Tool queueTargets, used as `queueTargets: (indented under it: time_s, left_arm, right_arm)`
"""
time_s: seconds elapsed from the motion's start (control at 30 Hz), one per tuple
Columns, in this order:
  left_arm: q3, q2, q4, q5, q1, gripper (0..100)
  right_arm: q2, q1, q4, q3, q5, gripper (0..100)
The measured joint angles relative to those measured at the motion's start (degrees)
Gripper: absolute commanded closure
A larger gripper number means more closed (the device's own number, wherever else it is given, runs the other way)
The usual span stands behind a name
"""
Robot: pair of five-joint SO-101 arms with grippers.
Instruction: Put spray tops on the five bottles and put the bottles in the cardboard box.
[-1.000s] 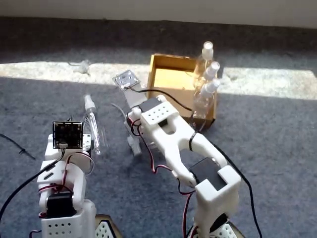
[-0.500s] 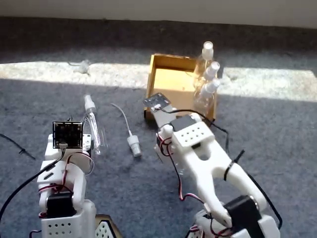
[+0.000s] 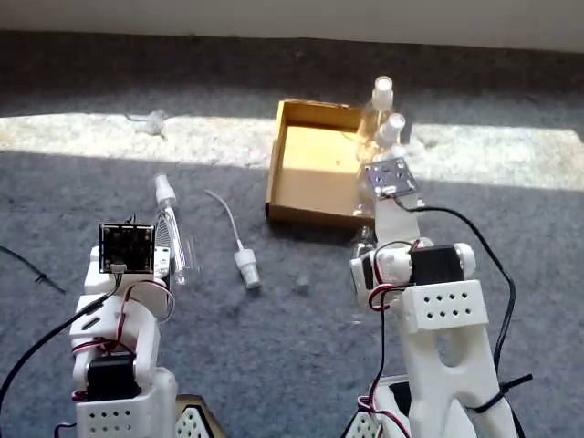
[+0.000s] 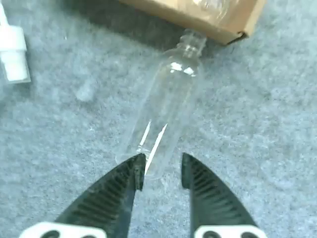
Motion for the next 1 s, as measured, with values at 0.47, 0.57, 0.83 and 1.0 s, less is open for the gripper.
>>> queueTargets:
  time_s: [0.47,0.57,0.83,1.0]
  left_arm:
    - [0.0,0.0,0.0,0.0,0.0,87]
    - [0.0,0.0,0.0,0.0,0.0,87]
    - [0.0,0.0,0.0,0.0,0.0,87]
    - [0.0,0.0,0.0,0.0,0.0,87]
  right_arm:
    - [38.2,-6.7,0.3,-26.8,-10.5,79.0]
    - [40.5,-10.2,0.3,-27.6,-12.5,79.0]
    - [46.9,-11.4,-3.7,-28.0,-14.9,79.0]
    - [50.5,-11.3,-6.5,-28.0,-16.7,79.0]
